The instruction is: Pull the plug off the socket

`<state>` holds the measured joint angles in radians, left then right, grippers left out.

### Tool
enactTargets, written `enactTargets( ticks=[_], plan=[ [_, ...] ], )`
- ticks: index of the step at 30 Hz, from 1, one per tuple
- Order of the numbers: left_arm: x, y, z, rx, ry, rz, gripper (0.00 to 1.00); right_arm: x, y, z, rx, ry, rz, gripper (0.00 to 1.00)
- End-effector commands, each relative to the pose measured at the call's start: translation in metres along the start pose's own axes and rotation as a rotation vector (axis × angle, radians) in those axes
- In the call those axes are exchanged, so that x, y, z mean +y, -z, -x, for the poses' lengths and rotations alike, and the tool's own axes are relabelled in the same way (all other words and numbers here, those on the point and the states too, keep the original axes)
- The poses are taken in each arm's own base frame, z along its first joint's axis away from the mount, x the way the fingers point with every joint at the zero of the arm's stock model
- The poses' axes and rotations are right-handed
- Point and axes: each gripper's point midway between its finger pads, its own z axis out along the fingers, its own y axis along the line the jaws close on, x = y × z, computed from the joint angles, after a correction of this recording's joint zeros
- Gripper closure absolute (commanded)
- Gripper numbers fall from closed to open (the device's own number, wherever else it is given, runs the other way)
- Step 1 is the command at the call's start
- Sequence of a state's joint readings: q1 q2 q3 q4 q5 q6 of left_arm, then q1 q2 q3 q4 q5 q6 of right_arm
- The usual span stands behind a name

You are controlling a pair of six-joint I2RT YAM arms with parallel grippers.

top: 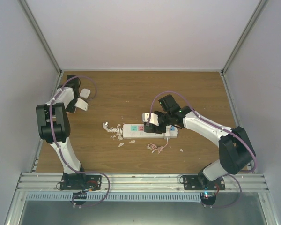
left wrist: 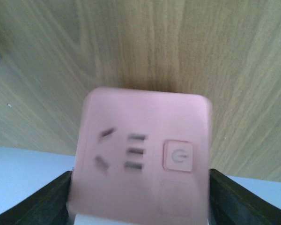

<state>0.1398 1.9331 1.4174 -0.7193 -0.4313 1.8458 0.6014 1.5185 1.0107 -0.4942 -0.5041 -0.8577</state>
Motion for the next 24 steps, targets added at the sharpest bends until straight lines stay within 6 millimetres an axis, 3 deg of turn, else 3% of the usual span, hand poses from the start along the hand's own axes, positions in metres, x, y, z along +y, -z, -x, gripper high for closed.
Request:
enactTargets(
  ticks=[1, 7, 13, 18, 24],
  plan=[
    [0.01, 0.007, -0.001, -0.009, 0.027, 0.031, 0.23, 0.002, 0.006, 0.008, -0.028, -0.004, 0.004, 0.41],
    [0.012, 0.02, -0.001, -0.044, 0.053, 0.053, 0.15, -0.007, 0.023, 0.018, -0.061, 0.001, -0.032, 0.42],
    [0.021, 0.063, 0.015, -0.199, 0.101, 0.1, 0.17, -0.009, 0.056, 0.016, -0.088, -0.015, -0.093, 0.42],
    [0.017, 0.091, 0.045, -0.355, 0.12, 0.107, 0.2, 0.0, 0.078, -0.01, -0.026, -0.05, -0.131, 0.47],
    [0.009, 0.122, 0.098, -0.562, 0.124, 0.08, 0.27, 0.02, 0.092, -0.052, 0.096, -0.107, -0.157, 0.58]
  ],
)
